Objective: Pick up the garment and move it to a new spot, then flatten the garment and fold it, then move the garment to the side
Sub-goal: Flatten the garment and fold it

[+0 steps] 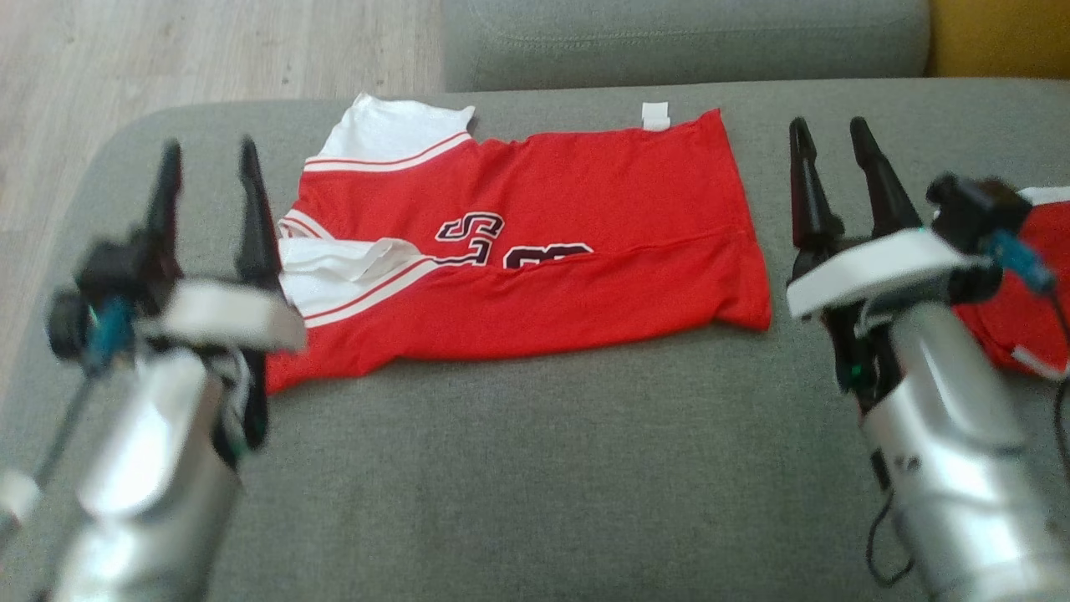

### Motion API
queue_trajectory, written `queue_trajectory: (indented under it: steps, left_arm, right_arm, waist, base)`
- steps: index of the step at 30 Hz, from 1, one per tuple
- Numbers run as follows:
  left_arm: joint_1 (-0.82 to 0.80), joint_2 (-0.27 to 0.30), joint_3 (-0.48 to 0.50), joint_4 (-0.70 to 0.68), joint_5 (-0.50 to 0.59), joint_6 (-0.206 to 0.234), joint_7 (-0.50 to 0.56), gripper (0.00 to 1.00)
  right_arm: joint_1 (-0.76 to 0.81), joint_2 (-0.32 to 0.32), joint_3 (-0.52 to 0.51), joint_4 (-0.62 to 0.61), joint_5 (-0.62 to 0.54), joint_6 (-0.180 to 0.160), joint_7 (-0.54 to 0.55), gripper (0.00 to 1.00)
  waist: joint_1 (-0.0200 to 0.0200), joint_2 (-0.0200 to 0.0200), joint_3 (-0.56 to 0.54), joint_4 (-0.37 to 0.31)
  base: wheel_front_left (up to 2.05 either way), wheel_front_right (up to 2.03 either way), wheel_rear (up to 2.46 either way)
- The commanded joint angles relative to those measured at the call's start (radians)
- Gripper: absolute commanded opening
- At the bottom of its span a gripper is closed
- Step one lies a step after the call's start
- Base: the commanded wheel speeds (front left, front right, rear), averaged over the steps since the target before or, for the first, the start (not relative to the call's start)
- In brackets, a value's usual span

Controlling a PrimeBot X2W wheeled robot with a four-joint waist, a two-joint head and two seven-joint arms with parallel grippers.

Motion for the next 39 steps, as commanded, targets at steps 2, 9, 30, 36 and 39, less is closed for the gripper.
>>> queue_trajectory:
  steps: [2,9,30,36,39]
  left_arm:
    - [0.088,0.001,0.088,-0.136,0.048,0.048,-0.009,1.0]
    - [0.375,-0.09,0.177,-0.322,0.155,0.092,-0.009,1.0]
    - [0.274,-0.103,0.176,0.036,0.214,0.04,0.12,1.0]
    - [0.194,-0.083,0.183,0.167,0.208,0.029,0.135,1.0]
    - [0.166,-0.075,0.175,0.235,0.209,0.022,0.165,1.0]
  right_arm:
    - [0.09,0.065,-0.09,-0.145,-0.121,0.007,-0.013,1.0]
    - [0.373,0.111,-0.163,-0.367,-0.215,0.007,-0.013,1.0]
    - [0.397,0.111,-0.107,-0.437,-0.188,0.007,-0.013,1.0]
    - [0.383,0.111,-0.085,-0.439,-0.167,0.007,-0.013,1.0]
    - [0.376,0.111,-0.078,-0.444,-0.157,0.007,-0.014,1.0]
  waist:
    - [0.0002,0.0,-0.016,-0.002]
    - [0.0002,0.0,-0.02,0.011]
    - [0.0002,0.0,0.097,-0.009]
    - [0.0002,0.0,0.134,-0.03]
    - [0.0002,0.0,0.144,-0.041]
  base:
    - [0.0,0.0,0.0]
    - [0.0,0.0,0.0]
    - [0.0,0.0,0.0]
    - [0.0,0.0,0.0]
    - [0.0,0.0,0.0]
